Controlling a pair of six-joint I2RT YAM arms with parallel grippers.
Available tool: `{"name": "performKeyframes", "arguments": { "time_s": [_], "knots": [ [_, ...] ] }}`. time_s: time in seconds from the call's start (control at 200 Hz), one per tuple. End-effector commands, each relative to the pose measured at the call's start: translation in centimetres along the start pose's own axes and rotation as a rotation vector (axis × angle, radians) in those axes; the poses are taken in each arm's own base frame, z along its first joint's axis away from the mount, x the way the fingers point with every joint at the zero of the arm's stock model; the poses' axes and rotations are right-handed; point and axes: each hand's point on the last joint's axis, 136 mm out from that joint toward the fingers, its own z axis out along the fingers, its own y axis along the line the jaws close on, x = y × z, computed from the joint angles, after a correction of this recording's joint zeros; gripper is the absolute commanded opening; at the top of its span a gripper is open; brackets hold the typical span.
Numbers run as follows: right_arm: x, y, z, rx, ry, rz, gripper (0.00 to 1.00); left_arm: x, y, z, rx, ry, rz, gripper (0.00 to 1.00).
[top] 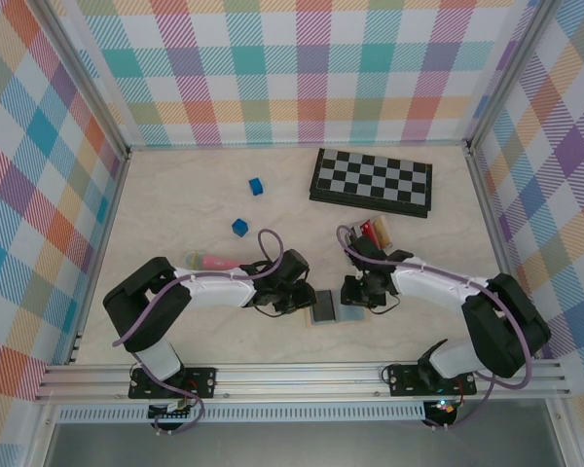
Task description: Put the credit cards into the card holder
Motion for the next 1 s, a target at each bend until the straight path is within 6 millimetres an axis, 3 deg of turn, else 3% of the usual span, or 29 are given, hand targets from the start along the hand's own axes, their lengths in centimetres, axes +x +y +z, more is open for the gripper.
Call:
{"name": "performKeyframes", "arguments": {
  "time_s": [0.0,0.11,0.195,0.305,0.47,0.525,0.665,0.755,0.995],
  "knots": [
    [-1.6,-1.1,-3.2,0.094,-0.068,-0.064,0.4,0.8,3.0,0.7,-0.129,0.016,0.024,0.28],
    [-4.5,-1.6,-6.8,0.154,-0.177,-0.11,0.47,0.2,1.4,-0.5,-0.097,-0.01,0.055,0.33],
    [-7.5,-2.7,-9.5,0.2,-0.261,-0.117,0.54,-0.9,0.3,-2.0,-0.092,-0.058,0.081,0.42],
    [-11.4,-4.1,-11.4,0.214,-0.298,-0.09,0.59,-2.6,-0.7,-3.8,-0.103,-0.117,0.103,0.5],
    [-14.9,-3.4,-10.4,0.226,-0.255,-0.169,0.47,-6.0,-2.9,-4.1,-0.056,-0.144,0.085,0.56],
    [-16.0,-4.1,-9.9,0.287,-0.243,-0.165,0.44,-7.1,-3.8,-3.9,-0.024,-0.146,0.067,0.56],
    [-18.0,-6.2,-10.5,0.449,-0.267,-0.154,0.48,-9.4,-6.2,-3.0,0.047,-0.148,0.046,0.58],
    [-18.9,-6.6,-10.7,0.438,-0.265,-0.134,0.49,-10.5,-7.5,-2.0,0.065,-0.134,0.041,0.59],
    [-19.6,-7.1,-8.8,0.415,-0.197,-0.131,0.51,-12.5,-10.9,1.0,0.105,-0.086,0.043,0.61]
  ]
}}
